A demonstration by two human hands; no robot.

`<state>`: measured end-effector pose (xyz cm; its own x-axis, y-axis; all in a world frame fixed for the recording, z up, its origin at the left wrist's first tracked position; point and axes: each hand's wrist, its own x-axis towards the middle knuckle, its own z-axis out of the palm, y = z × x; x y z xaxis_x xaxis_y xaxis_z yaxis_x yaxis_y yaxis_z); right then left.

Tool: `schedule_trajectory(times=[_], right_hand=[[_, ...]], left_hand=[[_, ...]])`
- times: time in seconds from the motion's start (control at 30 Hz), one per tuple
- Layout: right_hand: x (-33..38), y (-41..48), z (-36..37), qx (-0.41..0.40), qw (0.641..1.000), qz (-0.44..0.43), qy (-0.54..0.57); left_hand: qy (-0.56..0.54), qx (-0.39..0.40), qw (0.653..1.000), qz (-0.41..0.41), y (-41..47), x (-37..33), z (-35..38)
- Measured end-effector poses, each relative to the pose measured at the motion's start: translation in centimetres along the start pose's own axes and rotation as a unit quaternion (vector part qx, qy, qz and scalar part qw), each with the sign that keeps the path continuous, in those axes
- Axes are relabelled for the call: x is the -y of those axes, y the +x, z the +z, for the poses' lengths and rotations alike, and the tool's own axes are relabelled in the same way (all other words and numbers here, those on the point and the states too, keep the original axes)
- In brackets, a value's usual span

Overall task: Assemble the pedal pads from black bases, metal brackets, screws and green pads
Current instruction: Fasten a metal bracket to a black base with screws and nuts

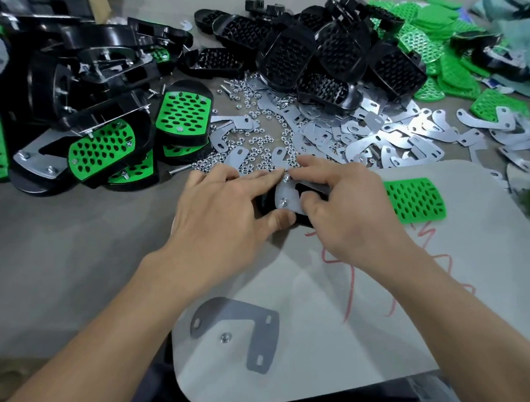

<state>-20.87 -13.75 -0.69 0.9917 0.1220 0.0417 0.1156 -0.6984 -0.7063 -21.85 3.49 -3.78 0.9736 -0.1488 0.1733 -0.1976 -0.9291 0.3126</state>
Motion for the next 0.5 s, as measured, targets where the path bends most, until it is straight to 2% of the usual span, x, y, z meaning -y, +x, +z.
schedule_trajectory(times=[0.13,0.3,0.43,0.5], right_hand=[[-0.1,-0.8,0.4,-0.018,0.999,-0.025,-0.013],[-0.1,-1.9,0.3,0.005,0.997,-0.064,-0.029],[1.2,0.0,-1.4,-0.028,0.999,-0.016,-0.021],[1.8,1.0,-2.0,0.014,0.997,-0.032,-0.071]], left_hand=[[-0.004,-0.005,1.000,0.003,-0.2,0.0,0.2],[-0.017,0.004,1.000,0.005,-0.2,0.0,0.1],[-0.027,-0.006,1.000,0.011,-0.3,-0.1,-0.1],[-0.040,-0.023,0.999,0.016,-0.4,-0.3,-0.3]])
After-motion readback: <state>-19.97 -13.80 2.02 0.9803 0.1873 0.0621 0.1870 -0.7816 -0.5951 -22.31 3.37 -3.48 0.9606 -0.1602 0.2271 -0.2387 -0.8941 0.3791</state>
